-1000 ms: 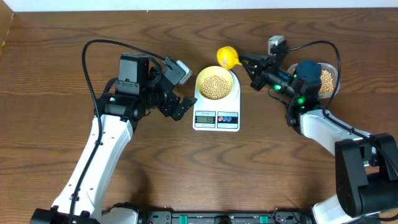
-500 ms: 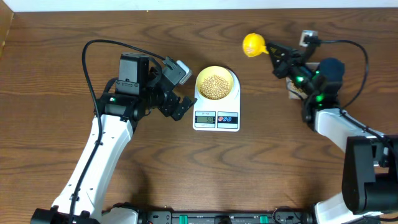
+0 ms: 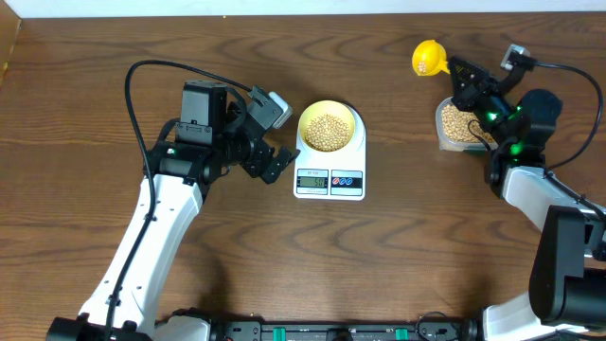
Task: Scoop item into bowl and weigh 50g on scale
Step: 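Carry the scoop right back to the soybean tub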
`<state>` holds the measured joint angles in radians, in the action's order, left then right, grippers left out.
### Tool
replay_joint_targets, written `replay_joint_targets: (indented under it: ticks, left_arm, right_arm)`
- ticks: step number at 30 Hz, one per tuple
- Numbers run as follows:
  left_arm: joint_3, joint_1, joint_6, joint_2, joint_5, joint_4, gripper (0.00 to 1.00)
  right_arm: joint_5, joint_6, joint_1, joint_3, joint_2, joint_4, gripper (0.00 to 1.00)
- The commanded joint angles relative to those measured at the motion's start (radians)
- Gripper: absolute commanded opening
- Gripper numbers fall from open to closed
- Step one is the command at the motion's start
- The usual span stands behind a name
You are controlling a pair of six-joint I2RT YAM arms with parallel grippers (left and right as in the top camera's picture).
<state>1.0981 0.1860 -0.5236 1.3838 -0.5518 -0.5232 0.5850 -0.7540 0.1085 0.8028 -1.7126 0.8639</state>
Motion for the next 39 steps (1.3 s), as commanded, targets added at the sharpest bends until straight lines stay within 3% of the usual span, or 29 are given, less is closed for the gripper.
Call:
replay_joint_targets:
  ticks: [1,16,39]
  left_arm:
    - [-0.008,-0.002,0.004,-0.011,-0.013,0.001,0.98]
    - [-0.008,-0.002,0.004,-0.011,-0.013,0.000,0.98]
    - [-0.008,-0.002,0.004,-0.011,-0.013,0.001,0.98]
  right_arm:
    - [-0.074,0.011,0.004,0.002,0.049,-0.020,0.01]
    - [-0.192,0.126,0.004,0.002,0.236,-0.335,0.02]
    - [-0.220,0.487,0.040,0.002,0.378,-0.643,0.01]
